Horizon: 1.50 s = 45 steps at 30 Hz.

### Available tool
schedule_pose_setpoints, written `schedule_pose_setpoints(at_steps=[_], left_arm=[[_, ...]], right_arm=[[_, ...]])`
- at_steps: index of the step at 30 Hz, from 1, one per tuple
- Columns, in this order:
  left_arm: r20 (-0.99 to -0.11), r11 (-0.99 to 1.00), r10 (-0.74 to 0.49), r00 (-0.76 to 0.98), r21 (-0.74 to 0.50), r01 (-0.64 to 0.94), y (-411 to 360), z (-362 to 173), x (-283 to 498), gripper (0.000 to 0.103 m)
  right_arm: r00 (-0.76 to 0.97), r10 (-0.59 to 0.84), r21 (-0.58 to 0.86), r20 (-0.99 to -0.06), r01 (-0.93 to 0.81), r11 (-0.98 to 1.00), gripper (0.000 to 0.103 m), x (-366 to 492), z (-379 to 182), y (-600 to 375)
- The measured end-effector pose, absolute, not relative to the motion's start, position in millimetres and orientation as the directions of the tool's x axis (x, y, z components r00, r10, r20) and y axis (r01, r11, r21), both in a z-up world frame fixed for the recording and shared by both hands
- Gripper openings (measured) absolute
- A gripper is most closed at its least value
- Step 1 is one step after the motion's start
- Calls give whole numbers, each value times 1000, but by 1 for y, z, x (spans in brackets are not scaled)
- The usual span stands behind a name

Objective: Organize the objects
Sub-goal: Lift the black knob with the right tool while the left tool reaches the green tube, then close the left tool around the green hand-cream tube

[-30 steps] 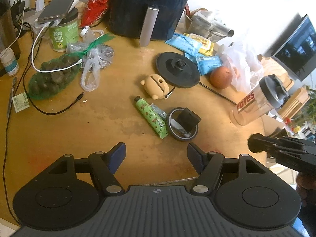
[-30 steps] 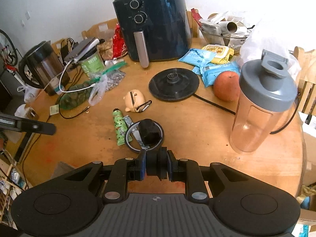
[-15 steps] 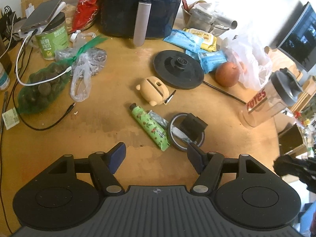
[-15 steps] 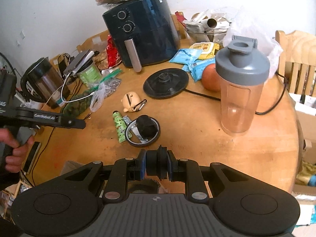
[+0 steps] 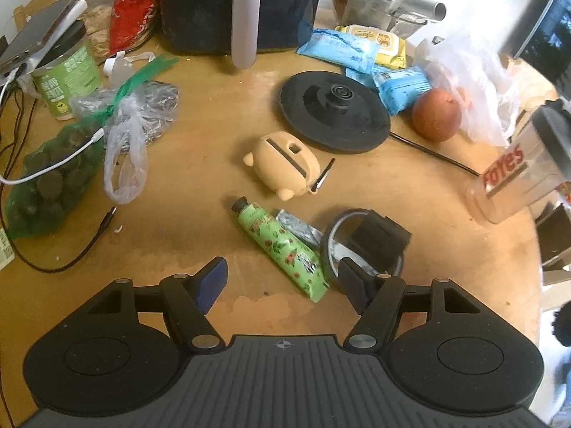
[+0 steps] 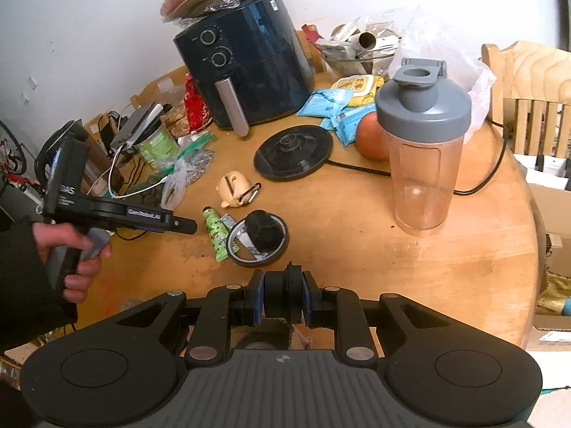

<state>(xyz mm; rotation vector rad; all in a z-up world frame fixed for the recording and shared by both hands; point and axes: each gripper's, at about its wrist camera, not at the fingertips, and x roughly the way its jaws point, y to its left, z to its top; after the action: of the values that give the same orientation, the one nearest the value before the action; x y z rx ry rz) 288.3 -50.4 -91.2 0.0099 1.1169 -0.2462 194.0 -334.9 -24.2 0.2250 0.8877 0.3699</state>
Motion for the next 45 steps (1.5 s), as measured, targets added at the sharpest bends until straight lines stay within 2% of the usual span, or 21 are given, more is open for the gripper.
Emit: schedule_pose_setpoints(at_steps=[11, 15, 17, 19, 21, 35, 37, 45], left_arm=[[-914, 981, -140, 380, -75, 181, -56, -126, 321, 67], [-926, 981, -131, 353, -70, 180, -56, -135, 328, 60], [-927, 980, -135, 349, -73, 185, -57, -137, 329, 53], [-931, 979, -136, 337, -75, 189, -58, -137, 330, 42], [-932, 978, -139, 336, -76, 192, -59, -136, 330, 36], [-935, 983, -77, 347, -13, 183, -65, -143, 344, 35], [-934, 981, -67, 351, 2, 193, -65, -143, 342, 28], [-938, 986, -77, 338, -22, 165, -47, -140, 327, 27]], right_arm=[[585, 375, 342, -719, -172, 924, 24, 185, -26, -342], [582, 374, 346, -722, -164, 924, 24, 183, -28, -343], [578, 378, 347, -723, -169, 923, 24, 183, -29, -341], [577, 379, 343, -723, -176, 923, 24, 183, -29, -339], [576, 382, 343, -722, -182, 922, 24, 183, -29, -337], [559, 412, 345, -720, -227, 911, 24, 178, -30, -327], [556, 416, 342, -720, -237, 909, 24, 178, -30, -325], [537, 426, 331, -728, -269, 904, 24, 179, -34, -320]])
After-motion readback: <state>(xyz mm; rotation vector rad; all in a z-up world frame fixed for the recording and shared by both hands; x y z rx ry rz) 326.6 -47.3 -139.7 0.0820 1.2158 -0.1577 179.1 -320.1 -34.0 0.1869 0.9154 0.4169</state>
